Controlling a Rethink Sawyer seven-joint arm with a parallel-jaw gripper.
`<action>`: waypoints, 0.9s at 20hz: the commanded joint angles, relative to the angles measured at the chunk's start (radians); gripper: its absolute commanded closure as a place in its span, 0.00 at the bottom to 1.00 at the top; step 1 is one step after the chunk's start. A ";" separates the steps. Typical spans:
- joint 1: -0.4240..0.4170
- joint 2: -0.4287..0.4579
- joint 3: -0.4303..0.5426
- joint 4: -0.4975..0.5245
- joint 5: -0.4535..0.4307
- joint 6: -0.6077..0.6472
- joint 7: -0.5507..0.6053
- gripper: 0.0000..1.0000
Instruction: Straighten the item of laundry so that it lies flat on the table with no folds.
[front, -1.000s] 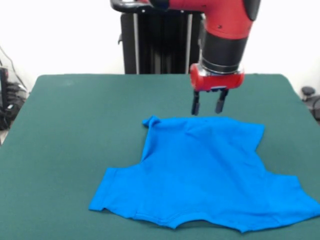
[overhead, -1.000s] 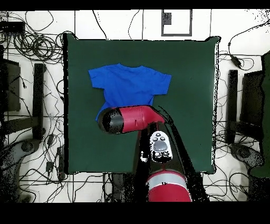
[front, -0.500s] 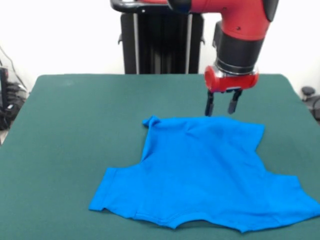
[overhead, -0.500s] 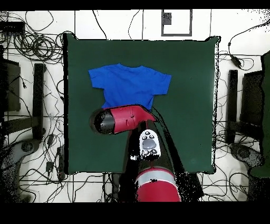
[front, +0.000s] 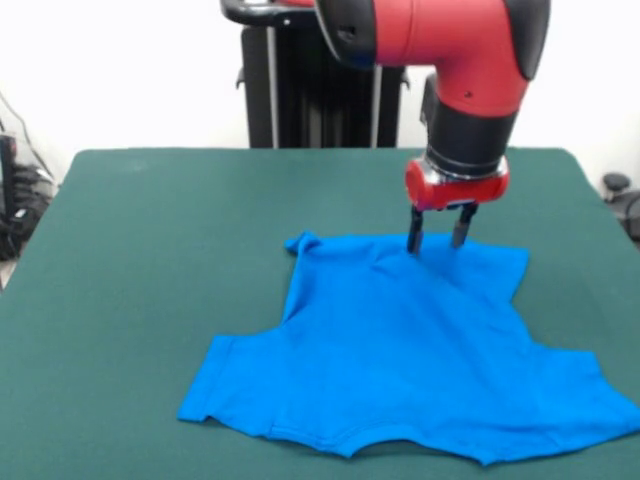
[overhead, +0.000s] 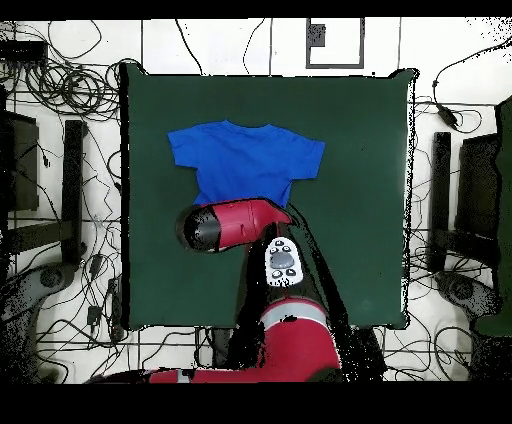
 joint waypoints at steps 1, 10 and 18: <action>0.051 0.141 0.014 -0.080 0.007 -0.087 0.173 0.00; 0.130 0.148 -0.017 -0.142 0.054 -0.021 0.214 0.00; 0.200 0.163 -0.057 -0.172 0.092 -0.002 0.248 0.00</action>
